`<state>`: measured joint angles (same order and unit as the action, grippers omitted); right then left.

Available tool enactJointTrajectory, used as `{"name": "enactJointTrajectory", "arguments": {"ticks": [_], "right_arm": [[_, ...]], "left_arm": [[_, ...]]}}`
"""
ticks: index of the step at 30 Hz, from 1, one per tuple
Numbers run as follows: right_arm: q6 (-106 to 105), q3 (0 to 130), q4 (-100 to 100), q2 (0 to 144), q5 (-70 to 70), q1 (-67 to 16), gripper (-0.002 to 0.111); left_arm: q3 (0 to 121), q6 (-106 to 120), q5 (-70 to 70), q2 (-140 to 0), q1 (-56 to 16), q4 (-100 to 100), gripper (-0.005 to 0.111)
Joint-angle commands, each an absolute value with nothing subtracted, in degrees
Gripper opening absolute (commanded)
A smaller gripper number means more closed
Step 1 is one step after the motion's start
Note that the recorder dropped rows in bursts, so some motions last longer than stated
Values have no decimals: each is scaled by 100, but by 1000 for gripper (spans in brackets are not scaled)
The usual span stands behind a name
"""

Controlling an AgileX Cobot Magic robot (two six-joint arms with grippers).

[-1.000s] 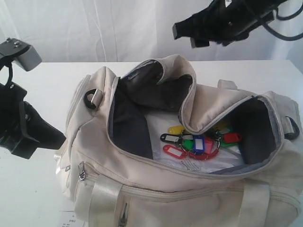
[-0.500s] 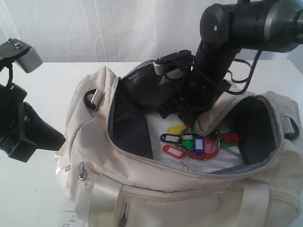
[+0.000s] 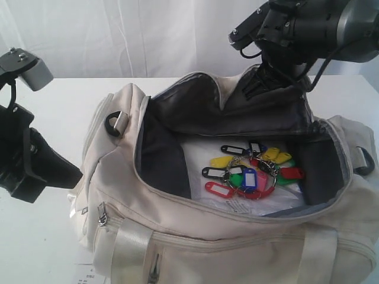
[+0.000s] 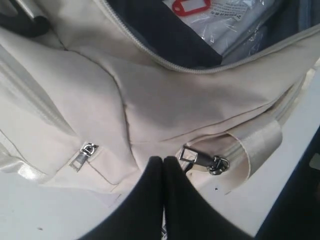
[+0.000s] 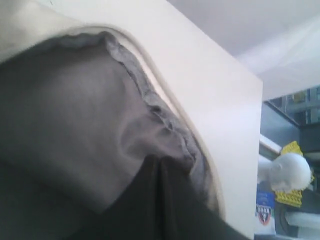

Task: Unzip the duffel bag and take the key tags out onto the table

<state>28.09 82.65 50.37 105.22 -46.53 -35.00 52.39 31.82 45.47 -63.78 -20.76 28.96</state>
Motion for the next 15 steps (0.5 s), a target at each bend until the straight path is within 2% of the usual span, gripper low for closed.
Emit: {"name": "enactJointTrajectory", "arguments": {"ticks": [1,7,11,15], "right_arm": [[3378,8283,5545,10534,-4100,-3483,0],[5237,8283,6439,10534,-4161,-3368,0],[6251,8339,6449,10427,-4845,-3302,0],[5653,8382,6051,10052,-4543,-3366,0]], "left_arm": [[5206,3183,4688,-6332,-2074,3046,0],[5206,3183,4675,-6332,-2074,3063,0],[5206,3195,4654,-6332,-2074,3071,0],[5206,3188,4664,-6332,-2074,3071,0]]}}
